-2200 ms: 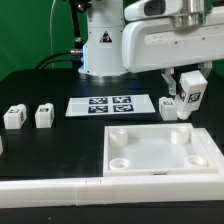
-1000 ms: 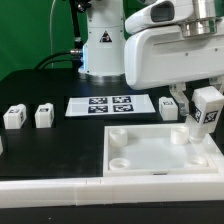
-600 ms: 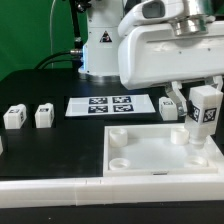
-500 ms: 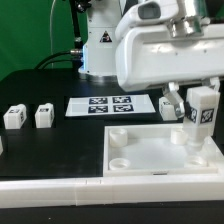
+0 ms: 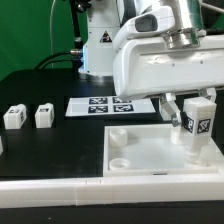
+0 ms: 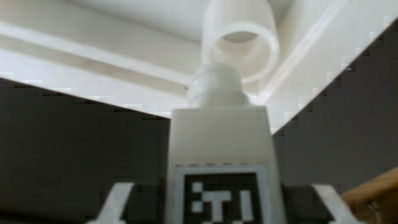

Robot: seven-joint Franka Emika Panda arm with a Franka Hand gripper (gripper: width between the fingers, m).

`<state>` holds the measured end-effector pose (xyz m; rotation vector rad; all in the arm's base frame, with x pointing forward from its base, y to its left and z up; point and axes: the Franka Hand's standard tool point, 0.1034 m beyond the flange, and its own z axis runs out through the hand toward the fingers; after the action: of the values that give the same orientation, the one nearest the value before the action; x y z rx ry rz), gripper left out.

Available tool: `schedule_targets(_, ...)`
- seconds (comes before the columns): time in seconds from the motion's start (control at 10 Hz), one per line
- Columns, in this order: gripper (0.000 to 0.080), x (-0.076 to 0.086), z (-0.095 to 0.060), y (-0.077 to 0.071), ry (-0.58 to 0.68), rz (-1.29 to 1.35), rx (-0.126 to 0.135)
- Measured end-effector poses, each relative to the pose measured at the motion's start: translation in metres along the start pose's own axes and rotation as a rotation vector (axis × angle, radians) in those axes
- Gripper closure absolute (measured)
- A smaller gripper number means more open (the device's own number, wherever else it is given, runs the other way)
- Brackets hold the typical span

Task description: Assemble one leg

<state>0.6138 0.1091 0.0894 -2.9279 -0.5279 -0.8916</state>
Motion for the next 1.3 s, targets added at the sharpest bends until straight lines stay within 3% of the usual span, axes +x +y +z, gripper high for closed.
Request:
schedule_targets(0.8,0.0509,-0.012,0.002,-0.012,0.000,-0.010,0.009)
schedule_targets(1.3,0.0509,-0.022,0.009,-0.013,-0.007,-0.013,0.010)
